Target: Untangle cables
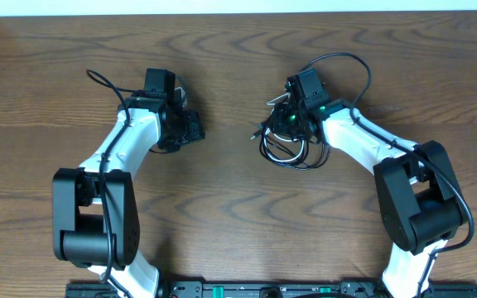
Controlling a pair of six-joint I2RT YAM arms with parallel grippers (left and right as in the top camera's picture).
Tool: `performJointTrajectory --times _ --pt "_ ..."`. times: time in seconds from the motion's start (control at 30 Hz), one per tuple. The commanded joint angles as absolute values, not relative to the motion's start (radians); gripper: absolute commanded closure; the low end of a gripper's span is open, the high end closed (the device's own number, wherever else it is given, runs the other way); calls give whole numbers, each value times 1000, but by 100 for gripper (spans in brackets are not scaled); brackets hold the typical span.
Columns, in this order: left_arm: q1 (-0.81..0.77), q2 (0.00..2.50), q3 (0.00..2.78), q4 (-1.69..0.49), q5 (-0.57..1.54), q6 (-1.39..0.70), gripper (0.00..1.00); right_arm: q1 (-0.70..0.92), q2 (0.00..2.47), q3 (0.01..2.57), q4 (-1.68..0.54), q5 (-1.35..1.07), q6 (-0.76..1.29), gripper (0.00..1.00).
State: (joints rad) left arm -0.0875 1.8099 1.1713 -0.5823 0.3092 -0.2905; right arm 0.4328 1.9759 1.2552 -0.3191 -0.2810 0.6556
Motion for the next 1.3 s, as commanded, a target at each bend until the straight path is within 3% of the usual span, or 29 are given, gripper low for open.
performJointTrajectory --times 0.0,0.17,0.53,0.63,0.7,0.77,0.97,1.27 --pt "-84 1792 1182 -585 303 -281 45 447 1983 1247 -297 -242 692 76" --pt "-84 1792 1182 -585 303 -281 45 451 1983 1246 -279 -245 695 87" --pt "-84 1792 1182 -585 303 -281 45 459 1983 1173 -130 -291 711 83" --pt "-84 1792 1182 -585 303 -281 45 460 1983 1141 -58 -298 710 75" --pt "-84 1792 1182 -585 303 -281 45 460 1983 1122 -6 -305 709 62" --pt "-84 1792 1182 -585 303 -281 45 460 1983 1105 41 -313 707 55" --pt "-84 1792 1182 -585 303 -281 45 460 1983 1087 225 -556 545 60" --pt "-84 1792 1182 -585 303 -281 45 460 1983 1087 371 -770 462 61"
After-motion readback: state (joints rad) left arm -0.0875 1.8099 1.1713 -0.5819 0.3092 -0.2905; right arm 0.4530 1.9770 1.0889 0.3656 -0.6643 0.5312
